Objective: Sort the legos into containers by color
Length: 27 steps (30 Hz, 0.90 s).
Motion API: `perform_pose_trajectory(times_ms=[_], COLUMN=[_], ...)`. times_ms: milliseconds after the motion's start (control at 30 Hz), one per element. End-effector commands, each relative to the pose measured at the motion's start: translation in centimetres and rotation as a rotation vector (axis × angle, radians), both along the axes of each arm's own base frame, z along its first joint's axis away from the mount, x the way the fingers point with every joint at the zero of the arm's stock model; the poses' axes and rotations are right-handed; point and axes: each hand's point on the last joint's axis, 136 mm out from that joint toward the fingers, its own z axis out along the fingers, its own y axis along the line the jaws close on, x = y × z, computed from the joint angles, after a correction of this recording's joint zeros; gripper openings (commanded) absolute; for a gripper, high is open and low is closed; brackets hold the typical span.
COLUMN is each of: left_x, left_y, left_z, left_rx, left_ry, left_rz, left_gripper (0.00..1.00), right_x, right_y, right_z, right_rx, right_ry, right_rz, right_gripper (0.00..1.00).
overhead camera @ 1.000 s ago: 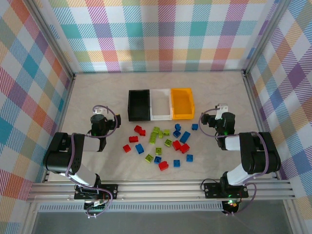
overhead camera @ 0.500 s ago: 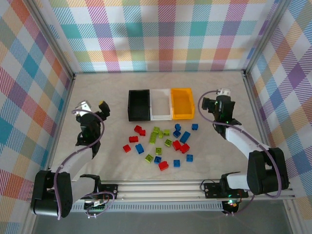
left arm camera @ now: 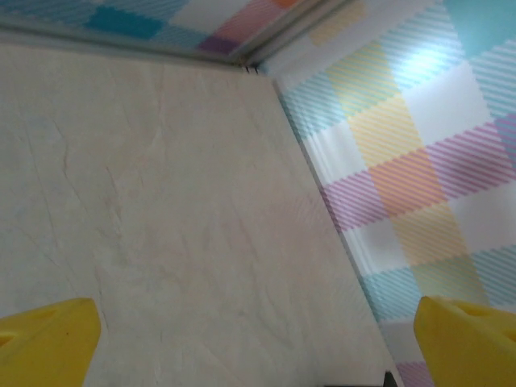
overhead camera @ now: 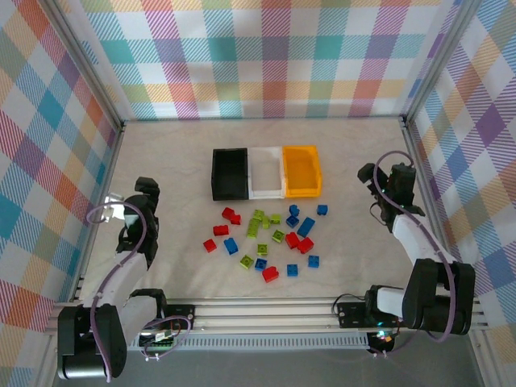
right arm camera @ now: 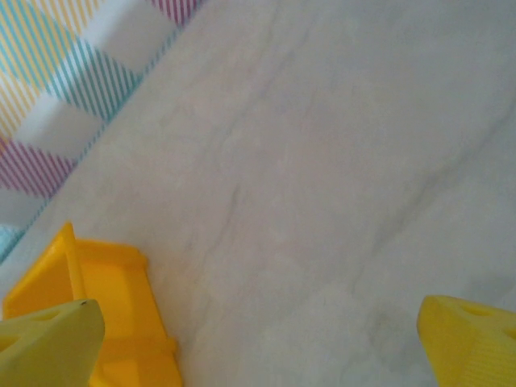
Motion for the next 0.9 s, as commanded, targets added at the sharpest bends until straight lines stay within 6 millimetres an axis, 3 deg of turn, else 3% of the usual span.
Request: perform_pose_trajectory(times_ms=[0, 200, 333, 433, 567, 767, 867], left_x=[2.0, 3.3, 3.3, 2.6, 2.0, 0.7, 0.4], left_y=[-1.8, -4.5, -7.3, -9.7, -12.8, -14.2, -14.6], left_z=[2.9, 2.2, -0.4, -1.4, -2.3, -5.7, -6.1], left_rx=[0.002, -0.004, -0.023, 0.119, 0.135, 0.049, 0.055], left_ry=[-0.034, 0.141, 0.369, 0.493, 0.542, 0.697, 0.697], left_rz=[-0.135, -0.305, -0.438, -0.495, -0.623, -0.688, -0.705], left_gripper=[1.0, 1.0, 1.0, 1.0, 1.0, 1.0, 1.0], right_x=[-0.1, -2.2, -3.2, -3.3, -2.9, -1.7, -1.5], right_y=[3.0, 6.6, 9.5, 10.9, 12.6, 13.7, 14.0], right_z=[1.1, -2.5, -4.8, -6.5, -7.9, -9.6, -10.1], right_rx=[0.054, -0.089, -0.192, -0.231, -0.253, -0.289, -0.302], right_ry=[0.043, 0.308, 0.419, 0.484, 0.506, 0.536, 0.543], right_rz=[0.135, 0.308, 0.422, 0.474, 0.514, 0.529, 0.535], right_gripper=[1.0, 1.0, 1.0, 1.0, 0.91, 0.75, 0.67])
